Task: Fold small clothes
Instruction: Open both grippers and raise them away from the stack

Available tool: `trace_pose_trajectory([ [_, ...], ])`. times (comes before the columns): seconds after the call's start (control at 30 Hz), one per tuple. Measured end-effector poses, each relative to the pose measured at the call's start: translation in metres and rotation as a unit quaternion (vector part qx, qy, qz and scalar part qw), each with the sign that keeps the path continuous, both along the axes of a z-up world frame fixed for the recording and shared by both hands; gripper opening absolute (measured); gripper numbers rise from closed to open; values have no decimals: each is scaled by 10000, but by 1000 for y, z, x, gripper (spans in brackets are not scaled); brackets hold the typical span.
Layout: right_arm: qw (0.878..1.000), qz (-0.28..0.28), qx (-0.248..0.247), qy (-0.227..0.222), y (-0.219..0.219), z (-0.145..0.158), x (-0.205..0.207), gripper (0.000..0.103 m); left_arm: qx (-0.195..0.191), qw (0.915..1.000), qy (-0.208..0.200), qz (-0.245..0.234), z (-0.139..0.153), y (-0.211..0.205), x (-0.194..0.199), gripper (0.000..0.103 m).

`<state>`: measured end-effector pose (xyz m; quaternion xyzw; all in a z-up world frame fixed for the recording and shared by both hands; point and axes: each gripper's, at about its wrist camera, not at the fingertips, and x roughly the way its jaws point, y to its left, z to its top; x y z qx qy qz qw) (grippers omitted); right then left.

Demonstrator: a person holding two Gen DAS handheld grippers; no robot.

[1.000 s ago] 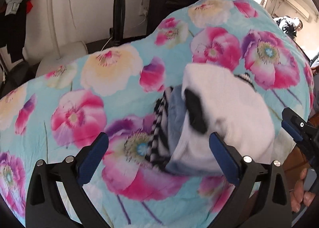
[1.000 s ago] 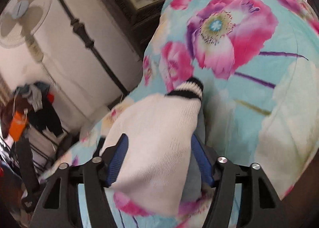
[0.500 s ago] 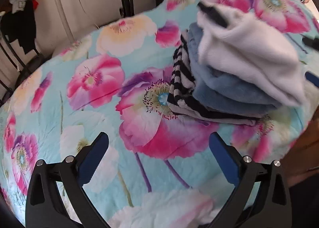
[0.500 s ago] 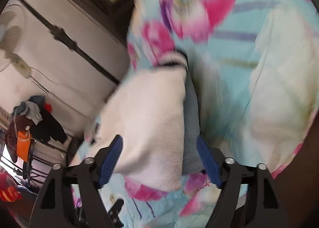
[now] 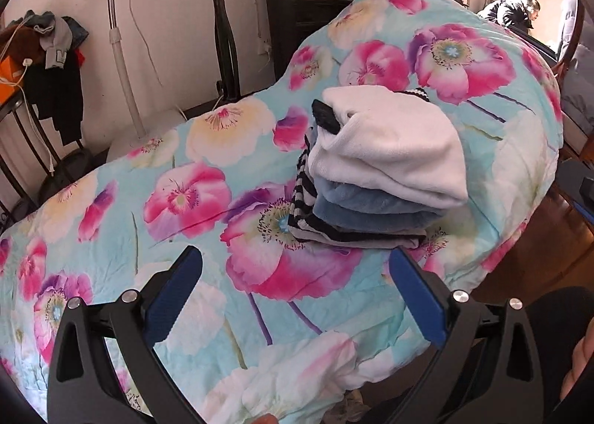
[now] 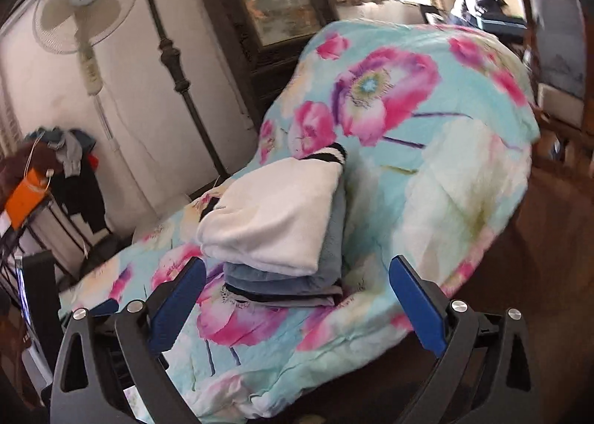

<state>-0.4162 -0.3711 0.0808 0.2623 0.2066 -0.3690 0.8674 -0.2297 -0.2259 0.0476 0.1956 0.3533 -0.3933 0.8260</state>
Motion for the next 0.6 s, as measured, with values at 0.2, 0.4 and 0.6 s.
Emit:
trace_pose_trajectory([
  [0.2, 9983, 320, 393, 301, -12, -13, 28, 99, 164, 9994, 317, -1, -15, -1, 6, 98],
  [0.4, 9972, 409, 279, 551, -6, -17, 42, 99, 293, 9989, 371, 67, -25, -3, 9, 98],
  [0.6, 9976, 333, 447, 407, -11, -19, 35, 99, 301, 9985, 452, 87, -27, -4, 11, 98],
])
